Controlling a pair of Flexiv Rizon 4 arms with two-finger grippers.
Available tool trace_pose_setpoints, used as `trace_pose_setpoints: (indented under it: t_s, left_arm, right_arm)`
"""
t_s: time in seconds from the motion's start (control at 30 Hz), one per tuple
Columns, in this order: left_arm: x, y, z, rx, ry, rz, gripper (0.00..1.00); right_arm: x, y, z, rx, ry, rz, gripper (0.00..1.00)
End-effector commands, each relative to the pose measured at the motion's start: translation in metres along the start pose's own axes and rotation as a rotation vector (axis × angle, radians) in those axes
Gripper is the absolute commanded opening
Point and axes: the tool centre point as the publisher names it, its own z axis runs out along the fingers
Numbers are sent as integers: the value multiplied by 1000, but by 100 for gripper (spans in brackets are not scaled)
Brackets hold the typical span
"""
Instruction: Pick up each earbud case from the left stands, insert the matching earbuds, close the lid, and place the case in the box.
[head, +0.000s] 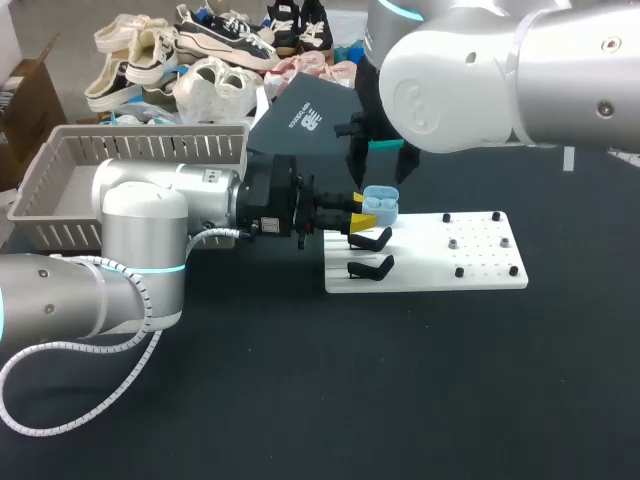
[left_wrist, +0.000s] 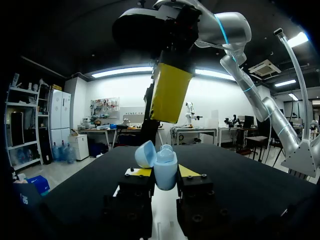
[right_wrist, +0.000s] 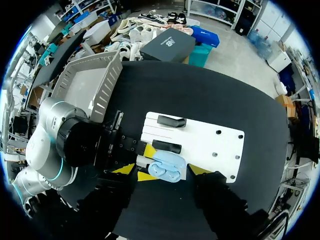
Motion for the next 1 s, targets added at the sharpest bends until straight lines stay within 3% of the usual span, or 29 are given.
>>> trace_pose_setpoints:
  t_s: [0.03,0.23,0.53,1.0]
  left_arm:
    - [7,1,2,-1,-14,1,0]
    - [7,1,2,-1,-14,1,0]
    - [7,1,2,-1,-14,1,0]
    - [7,1,2,-1,-14,1,0]
  right_arm:
    - [-3,-15,-3,21,-30,40,100]
    - [-19,-35,2,66,-35,98,100]
    - [-28,-48,19,70,-9,156,100]
    - [-11,-56,32,62,40,168,100]
